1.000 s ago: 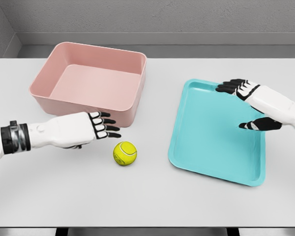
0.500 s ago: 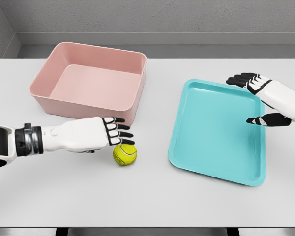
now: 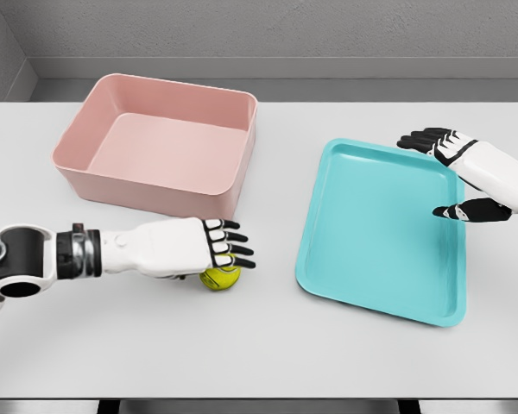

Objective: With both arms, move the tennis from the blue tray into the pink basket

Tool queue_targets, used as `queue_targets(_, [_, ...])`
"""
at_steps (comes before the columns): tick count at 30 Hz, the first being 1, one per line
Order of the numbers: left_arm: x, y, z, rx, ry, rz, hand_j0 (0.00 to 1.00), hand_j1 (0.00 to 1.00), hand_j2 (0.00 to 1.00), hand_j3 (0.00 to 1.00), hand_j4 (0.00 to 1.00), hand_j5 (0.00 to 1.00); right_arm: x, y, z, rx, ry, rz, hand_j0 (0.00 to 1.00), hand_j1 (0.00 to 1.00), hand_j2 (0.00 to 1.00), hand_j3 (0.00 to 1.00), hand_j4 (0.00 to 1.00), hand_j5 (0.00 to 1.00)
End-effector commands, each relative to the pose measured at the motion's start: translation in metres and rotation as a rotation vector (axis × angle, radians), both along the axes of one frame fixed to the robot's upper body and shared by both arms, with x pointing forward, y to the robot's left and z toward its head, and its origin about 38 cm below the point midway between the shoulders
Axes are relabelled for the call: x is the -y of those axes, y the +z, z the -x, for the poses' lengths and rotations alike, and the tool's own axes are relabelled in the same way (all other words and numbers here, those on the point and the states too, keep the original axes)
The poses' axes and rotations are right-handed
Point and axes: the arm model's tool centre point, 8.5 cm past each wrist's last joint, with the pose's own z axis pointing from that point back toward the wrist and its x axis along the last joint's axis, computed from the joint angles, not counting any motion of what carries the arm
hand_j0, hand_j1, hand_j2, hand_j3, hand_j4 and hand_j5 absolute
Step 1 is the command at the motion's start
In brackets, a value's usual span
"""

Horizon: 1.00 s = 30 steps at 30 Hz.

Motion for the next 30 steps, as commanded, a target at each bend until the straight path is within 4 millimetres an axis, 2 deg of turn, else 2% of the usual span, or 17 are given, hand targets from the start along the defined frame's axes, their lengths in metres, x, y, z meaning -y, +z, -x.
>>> queue_targets(1, [0.0,-0.004,0.0,-0.017,0.005,-0.003,1.0,1.0,1.0,1.0,1.0,1.0,0.001,0.001,0.0,-0.001,-0.001,-0.008,1.0,1.0,1.0,1.0,1.0,1.0])
queue_targets(8, [0.0,-0.007,-0.002,-0.022,0.011,-0.004,1.0,1.0,1.0,1.0,1.0,1.0,0.001,0.001,0.0,-0.001,-0.001,-0.008,1.0,1.0,1.0,1.0,1.0,1.0])
queue_targets(16, [0.013,-0.009,-0.001,-0.026,-0.016,0.009,1.0,1.0,1.0,1.0,1.0,1.0,0.001,0.001,0.0,-0.001,-0.001,-0.008,1.0,1.0,1.0,1.0,1.0,1.0])
queue_targets(25, [0.013,-0.012,-0.001,-0.036,-0.015,0.006,1.0,1.0,1.0,1.0,1.0,1.0,0.001,0.001,0.0,-0.001,-0.001,-0.008,1.0,1.0,1.0,1.0,1.0,1.0])
queue_targets(28, [0.01,-0.019,-0.002,-0.051,-0.004,-0.006,0.89,0.89,0.89,0.89,0.89,0.89,0.001,0.001,0.0,-0.001,-0.003,-0.008,1.0,1.0,1.0,1.0,1.0,1.0])
queue_targets(30, [0.011,-0.019,-0.002,-0.053,-0.006,-0.005,0.87,0.87,0.87,0.87,0.87,0.87,0.001,0.001,0.0,0.0,-0.002,-0.008,1.0,1.0,1.0,1.0,1.0,1.0])
